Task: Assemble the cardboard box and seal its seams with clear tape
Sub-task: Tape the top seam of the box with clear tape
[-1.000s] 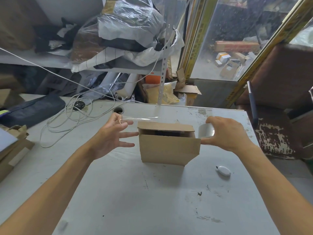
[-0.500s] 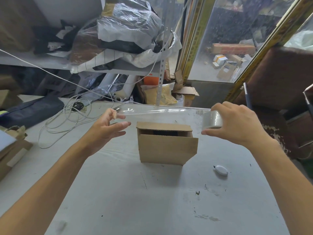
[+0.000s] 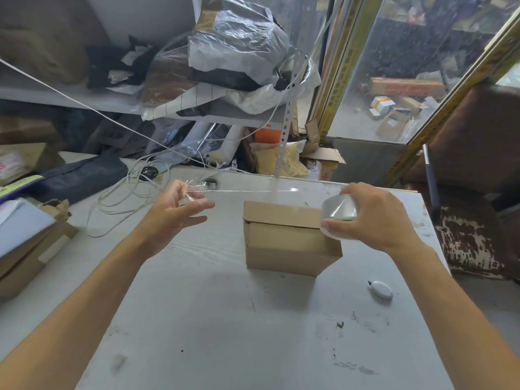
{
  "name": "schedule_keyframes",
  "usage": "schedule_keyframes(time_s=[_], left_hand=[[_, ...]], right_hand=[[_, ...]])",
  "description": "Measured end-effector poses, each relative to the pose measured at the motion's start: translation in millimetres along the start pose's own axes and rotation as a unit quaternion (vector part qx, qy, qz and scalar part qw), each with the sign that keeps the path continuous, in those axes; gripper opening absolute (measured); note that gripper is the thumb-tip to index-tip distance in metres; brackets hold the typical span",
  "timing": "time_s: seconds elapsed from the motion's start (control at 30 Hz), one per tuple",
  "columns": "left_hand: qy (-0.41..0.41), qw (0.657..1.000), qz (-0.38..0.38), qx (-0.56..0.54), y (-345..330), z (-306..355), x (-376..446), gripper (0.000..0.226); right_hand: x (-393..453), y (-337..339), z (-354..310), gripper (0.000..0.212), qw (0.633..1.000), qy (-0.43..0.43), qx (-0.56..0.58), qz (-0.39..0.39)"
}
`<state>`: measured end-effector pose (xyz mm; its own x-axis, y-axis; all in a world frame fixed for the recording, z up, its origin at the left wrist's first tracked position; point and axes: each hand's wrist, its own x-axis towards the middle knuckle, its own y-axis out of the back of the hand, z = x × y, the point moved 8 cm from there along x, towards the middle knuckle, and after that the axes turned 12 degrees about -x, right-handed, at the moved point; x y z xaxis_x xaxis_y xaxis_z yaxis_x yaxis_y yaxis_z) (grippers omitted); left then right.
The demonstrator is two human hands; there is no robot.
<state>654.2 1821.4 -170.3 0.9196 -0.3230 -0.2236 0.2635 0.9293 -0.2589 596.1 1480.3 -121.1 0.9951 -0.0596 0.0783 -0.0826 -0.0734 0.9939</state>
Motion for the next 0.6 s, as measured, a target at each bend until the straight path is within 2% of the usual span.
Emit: schedule_keyframes(time_s=[0.2, 0.33, 0.43, 0.5, 0.53, 0.6], left_hand=[[0.028, 1.0, -0.005, 0.004, -5, -23, 2, 0.054], [0.038, 0.999, 0.036, 0.011, 10, -31, 7, 0.068], [0.032, 0.998, 0.055, 0.023, 6, -38, 11, 0.036], [0.032, 0.997, 0.063, -0.014, 0, -43, 14, 0.024], [0.036, 0.997, 0.055, -0.046, -6, -46, 14, 0.026], [0.055, 0.993, 0.033, -0.102, -17, -54, 14, 0.056]], right_hand=[[0, 0, -5, 0.062, 0.999, 0.014, -0.024, 0.026], [-1, 1, 8, 0.062, 1.0, 0.019, -0.021, 0.008], [-1, 3, 17, 0.064, 0.999, 0.028, -0.04, 0.0], [0, 5, 19, 0.062, 0.999, 0.026, -0.035, 0.002], [0, 4, 18, 0.062, 0.999, 0.027, -0.03, 0.003], [-1, 2, 15, 0.063, 0.999, 0.028, -0.014, 0.005]])
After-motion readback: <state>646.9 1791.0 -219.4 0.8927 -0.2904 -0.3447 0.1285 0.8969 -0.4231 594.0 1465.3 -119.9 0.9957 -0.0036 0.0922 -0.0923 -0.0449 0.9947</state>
